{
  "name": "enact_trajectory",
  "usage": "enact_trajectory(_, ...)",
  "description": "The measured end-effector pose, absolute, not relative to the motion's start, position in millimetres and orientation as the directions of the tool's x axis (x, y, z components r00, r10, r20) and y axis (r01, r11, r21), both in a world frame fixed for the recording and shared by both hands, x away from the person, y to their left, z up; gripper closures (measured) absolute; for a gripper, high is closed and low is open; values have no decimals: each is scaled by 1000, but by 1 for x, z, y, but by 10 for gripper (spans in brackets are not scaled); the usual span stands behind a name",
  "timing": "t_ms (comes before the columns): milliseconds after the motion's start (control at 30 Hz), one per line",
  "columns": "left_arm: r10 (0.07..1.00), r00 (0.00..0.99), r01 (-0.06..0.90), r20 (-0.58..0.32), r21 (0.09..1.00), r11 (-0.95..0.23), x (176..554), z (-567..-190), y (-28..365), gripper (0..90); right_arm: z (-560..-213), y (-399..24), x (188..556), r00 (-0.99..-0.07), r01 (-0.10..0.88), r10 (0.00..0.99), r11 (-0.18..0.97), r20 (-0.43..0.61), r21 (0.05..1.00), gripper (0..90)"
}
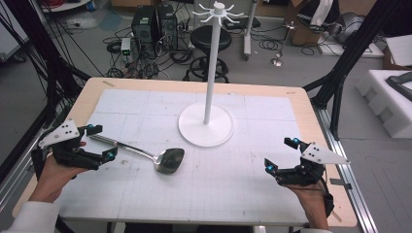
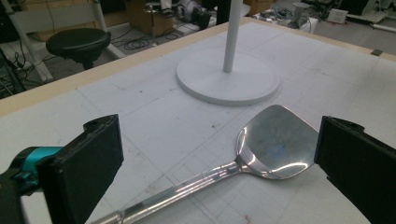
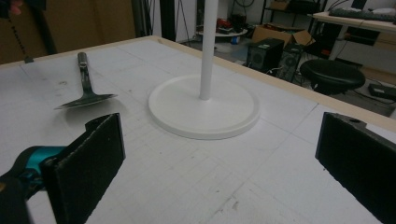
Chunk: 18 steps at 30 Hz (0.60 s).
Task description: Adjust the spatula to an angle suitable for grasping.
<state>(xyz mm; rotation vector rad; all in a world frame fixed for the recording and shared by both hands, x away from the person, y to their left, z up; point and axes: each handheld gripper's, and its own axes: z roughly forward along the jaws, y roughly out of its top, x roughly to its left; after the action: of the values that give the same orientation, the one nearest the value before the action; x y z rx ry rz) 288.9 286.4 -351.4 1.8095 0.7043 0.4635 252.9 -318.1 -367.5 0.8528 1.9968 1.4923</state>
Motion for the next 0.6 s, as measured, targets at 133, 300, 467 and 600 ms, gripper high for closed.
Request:
enact_trajectory(133, 648, 762, 243, -13, 932, -268, 297, -342, 277, 30, -367, -317, 253, -681, 186, 732, 204, -24, 961, 2)
enact_trajectory(300, 629, 777, 237, 5, 924, -301, 309, -329, 267, 58, -366, -317, 252, -684, 178, 729, 204, -27, 963, 2)
enact_trajectory(467, 601, 799, 226, 33, 909, -351, 321, -319, 252, 107, -364, -317, 252, -686, 169, 726, 207, -36, 964, 2)
enact_trajectory(600, 561, 827, 225, 33, 896, -384, 332, -315, 238, 149, -364, -316, 252, -689, 169, 724, 204, -32, 964, 2)
